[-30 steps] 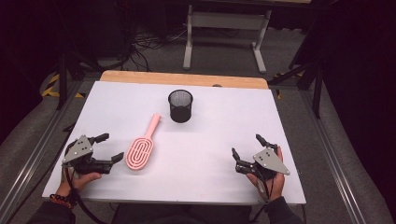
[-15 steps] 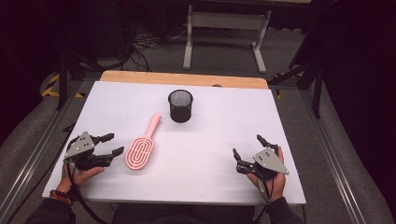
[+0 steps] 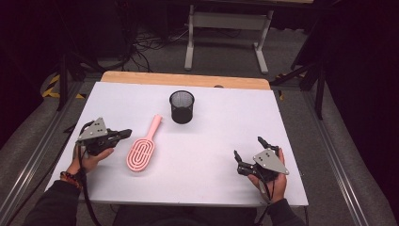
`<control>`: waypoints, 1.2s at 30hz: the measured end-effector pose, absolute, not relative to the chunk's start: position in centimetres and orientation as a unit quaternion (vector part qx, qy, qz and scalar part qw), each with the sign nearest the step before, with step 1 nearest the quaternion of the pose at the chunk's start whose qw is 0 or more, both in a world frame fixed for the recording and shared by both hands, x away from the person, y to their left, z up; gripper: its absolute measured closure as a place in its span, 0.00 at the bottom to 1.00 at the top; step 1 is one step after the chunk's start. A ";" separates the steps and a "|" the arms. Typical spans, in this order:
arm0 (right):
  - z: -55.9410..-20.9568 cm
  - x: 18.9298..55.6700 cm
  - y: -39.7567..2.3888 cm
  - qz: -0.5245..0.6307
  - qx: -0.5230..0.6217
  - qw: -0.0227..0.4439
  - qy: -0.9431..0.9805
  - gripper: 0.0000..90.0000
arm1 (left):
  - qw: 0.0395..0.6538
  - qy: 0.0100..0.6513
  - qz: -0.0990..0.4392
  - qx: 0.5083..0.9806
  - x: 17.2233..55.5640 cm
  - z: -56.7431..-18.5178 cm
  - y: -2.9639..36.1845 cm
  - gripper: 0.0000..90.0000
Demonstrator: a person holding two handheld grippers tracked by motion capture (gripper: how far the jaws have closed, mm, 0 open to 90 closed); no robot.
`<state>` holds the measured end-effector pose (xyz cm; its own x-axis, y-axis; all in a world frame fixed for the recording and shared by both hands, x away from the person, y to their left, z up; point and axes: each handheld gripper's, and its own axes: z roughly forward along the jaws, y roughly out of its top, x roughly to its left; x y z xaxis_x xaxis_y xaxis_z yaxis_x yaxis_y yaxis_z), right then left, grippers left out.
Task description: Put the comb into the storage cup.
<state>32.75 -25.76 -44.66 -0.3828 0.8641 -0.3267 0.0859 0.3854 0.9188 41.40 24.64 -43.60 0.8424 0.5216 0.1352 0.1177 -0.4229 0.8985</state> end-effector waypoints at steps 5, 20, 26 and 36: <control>-44.9 32.9 -25.7 0.436 0.338 0.439 0.709 0.10 | 0.500 0.181 0.184 0.827 43.1 -43.2 22.5 1.00; -45.1 33.0 -25.5 0.430 0.333 0.433 0.719 0.10 | 0.442 0.139 0.159 0.872 47.0 -42.4 16.7 1.00; -45.1 33.0 -25.6 0.431 0.333 0.431 0.720 0.10 | 0.412 0.138 0.153 0.887 48.1 -42.9 15.5 1.00; -45.3 33.1 -25.4 0.425 0.330 0.423 0.729 0.10 | 0.357 0.139 0.143 0.913 49.4 -44.5 14.4 1.00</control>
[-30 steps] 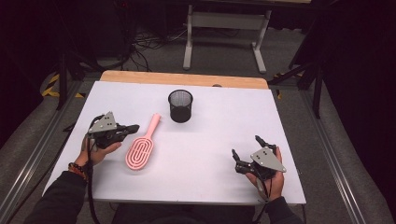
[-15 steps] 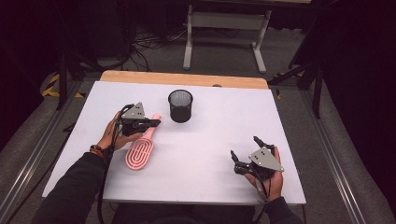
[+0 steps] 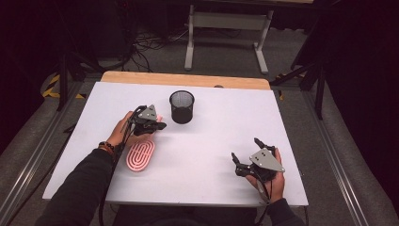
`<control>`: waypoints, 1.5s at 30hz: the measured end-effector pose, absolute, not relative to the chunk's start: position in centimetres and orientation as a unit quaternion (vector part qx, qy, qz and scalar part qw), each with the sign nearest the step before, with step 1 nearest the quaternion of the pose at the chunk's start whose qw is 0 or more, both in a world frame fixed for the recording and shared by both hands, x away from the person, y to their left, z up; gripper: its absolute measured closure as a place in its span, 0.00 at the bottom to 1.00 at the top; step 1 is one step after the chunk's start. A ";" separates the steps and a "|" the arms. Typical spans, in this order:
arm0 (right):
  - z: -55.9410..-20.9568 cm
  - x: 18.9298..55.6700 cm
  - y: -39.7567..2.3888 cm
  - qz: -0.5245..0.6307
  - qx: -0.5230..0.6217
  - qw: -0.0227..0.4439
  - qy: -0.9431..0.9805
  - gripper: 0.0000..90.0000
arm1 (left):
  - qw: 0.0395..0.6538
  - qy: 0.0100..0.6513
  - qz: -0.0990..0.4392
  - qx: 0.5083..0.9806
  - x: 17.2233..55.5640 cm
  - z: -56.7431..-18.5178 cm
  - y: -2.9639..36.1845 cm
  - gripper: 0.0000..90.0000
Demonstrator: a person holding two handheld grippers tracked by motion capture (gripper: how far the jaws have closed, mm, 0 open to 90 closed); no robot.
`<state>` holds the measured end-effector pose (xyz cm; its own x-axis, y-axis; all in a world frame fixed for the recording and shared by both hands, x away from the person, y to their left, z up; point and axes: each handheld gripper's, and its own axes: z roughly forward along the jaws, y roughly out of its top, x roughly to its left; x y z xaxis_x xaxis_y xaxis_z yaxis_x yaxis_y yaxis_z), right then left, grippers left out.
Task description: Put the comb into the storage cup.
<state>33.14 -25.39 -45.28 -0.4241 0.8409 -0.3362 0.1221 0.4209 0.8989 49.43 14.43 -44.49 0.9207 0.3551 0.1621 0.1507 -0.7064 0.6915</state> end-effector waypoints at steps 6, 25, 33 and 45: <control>-45.5 33.4 -25.3 0.417 0.330 0.415 0.738 0.10 | 0.337 0.149 0.146 0.918 50.1 -45.2 14.8 1.00; -45.9 33.7 -25.1 0.405 0.327 0.401 0.753 0.10 | 0.280 0.192 0.151 0.928 50.5 -45.8 17.2 0.99; -46.1 33.8 -25.0 0.401 0.325 0.393 0.761 0.10 | 0.255 0.192 0.147 0.936 50.1 -45.6 18.5 0.99; -46.0 33.8 -25.2 0.403 0.327 0.390 0.760 0.10 | 0.239 0.189 0.124 0.944 48.2 -45.6 20.2 0.98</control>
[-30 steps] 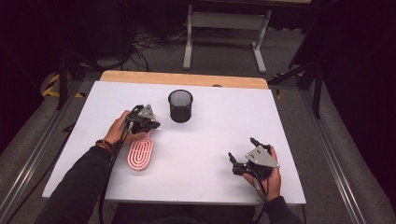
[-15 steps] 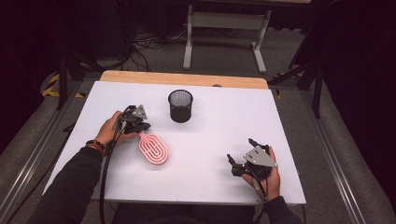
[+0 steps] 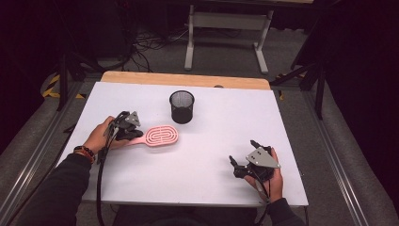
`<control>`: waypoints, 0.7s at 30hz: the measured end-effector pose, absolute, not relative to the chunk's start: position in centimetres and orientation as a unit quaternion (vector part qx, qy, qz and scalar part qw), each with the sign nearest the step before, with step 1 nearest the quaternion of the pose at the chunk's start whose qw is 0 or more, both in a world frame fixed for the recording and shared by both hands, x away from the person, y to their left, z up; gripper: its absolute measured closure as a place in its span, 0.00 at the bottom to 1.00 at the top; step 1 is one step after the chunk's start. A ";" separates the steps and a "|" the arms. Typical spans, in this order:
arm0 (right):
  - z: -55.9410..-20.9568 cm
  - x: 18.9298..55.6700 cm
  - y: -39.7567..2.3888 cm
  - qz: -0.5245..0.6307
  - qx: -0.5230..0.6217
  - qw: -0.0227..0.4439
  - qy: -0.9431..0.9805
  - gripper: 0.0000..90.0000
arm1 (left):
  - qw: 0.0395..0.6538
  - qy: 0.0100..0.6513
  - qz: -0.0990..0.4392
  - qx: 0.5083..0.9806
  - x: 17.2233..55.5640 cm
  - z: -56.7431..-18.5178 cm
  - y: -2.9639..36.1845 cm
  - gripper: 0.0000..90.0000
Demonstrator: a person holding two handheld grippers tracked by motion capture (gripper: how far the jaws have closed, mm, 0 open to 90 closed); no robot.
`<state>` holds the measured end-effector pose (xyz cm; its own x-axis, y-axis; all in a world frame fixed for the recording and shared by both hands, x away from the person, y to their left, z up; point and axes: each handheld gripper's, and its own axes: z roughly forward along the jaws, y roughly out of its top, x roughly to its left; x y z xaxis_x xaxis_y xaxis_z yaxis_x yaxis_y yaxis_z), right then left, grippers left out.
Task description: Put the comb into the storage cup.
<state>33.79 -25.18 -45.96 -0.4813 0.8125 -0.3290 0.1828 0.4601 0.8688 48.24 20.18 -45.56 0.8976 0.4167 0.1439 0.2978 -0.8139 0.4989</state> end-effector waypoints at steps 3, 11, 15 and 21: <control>-45.9 33.8 -25.1 0.403 0.326 0.390 0.761 0.10 | 0.248 0.197 0.110 0.942 47.8 -45.6 20.6 0.98; -45.9 33.8 -25.2 0.403 0.327 0.390 0.761 0.10 | 0.264 0.218 0.115 0.932 47.4 -45.5 21.2 0.88; -45.8 33.7 -25.3 0.404 0.328 0.391 0.759 0.10 | 0.294 0.244 0.121 0.916 47.2 -44.9 21.4 0.71; -45.9 33.8 -25.4 0.404 0.329 0.389 0.760 0.10 | 0.289 0.251 0.136 0.914 46.2 -43.6 20.7 0.48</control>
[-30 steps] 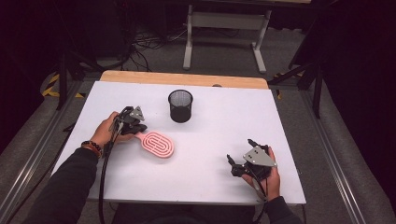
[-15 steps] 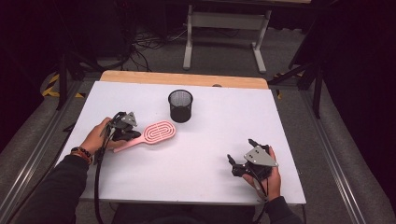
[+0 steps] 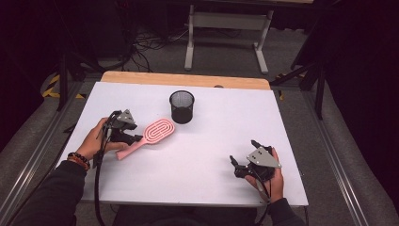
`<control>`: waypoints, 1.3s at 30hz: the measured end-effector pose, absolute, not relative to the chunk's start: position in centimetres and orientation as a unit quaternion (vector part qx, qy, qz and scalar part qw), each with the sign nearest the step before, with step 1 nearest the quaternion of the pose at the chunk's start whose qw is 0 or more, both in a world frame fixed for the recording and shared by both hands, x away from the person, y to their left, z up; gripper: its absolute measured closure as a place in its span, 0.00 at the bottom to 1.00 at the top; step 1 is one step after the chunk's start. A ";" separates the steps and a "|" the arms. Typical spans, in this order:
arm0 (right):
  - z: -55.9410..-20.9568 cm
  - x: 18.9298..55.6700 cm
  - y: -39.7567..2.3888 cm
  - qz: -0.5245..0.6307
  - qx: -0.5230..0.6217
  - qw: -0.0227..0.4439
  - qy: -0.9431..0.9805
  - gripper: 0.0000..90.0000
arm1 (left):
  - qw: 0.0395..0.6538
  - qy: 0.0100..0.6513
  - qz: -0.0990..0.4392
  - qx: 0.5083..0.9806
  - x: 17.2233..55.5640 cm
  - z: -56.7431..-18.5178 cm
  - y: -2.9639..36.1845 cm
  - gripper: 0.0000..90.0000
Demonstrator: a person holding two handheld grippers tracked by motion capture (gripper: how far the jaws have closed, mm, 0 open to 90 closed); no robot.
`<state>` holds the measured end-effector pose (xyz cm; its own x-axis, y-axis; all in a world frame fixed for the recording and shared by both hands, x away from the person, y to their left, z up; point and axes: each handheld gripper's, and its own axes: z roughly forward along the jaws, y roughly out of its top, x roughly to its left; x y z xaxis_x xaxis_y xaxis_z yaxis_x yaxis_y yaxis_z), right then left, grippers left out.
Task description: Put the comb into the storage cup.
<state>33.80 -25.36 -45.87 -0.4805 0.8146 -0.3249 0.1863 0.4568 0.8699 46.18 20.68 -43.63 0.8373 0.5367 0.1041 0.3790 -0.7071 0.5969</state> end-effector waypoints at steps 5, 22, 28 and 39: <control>-45.8 33.7 -25.3 0.403 0.328 0.390 0.760 0.10 | 0.296 0.270 0.132 0.907 45.9 -42.5 20.2 0.32; -45.9 33.9 -25.3 0.409 0.331 0.373 0.764 0.10 | 0.160 0.272 0.058 0.947 47.7 -44.2 17.4 0.35; -46.0 34.1 -25.5 0.414 0.338 0.362 0.763 0.10 | 0.167 0.282 0.037 0.944 48.4 -44.5 17.2 0.47; -46.0 34.4 -25.3 0.427 0.338 0.344 0.765 0.10 | 0.140 0.259 0.037 0.955 48.3 -44.1 16.8 0.73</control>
<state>34.36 -25.26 -46.00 -0.5352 0.8106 -0.2375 0.2243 0.4074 0.8853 48.32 16.84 -44.14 0.8631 0.5051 -0.0023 0.4845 -0.8266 0.2864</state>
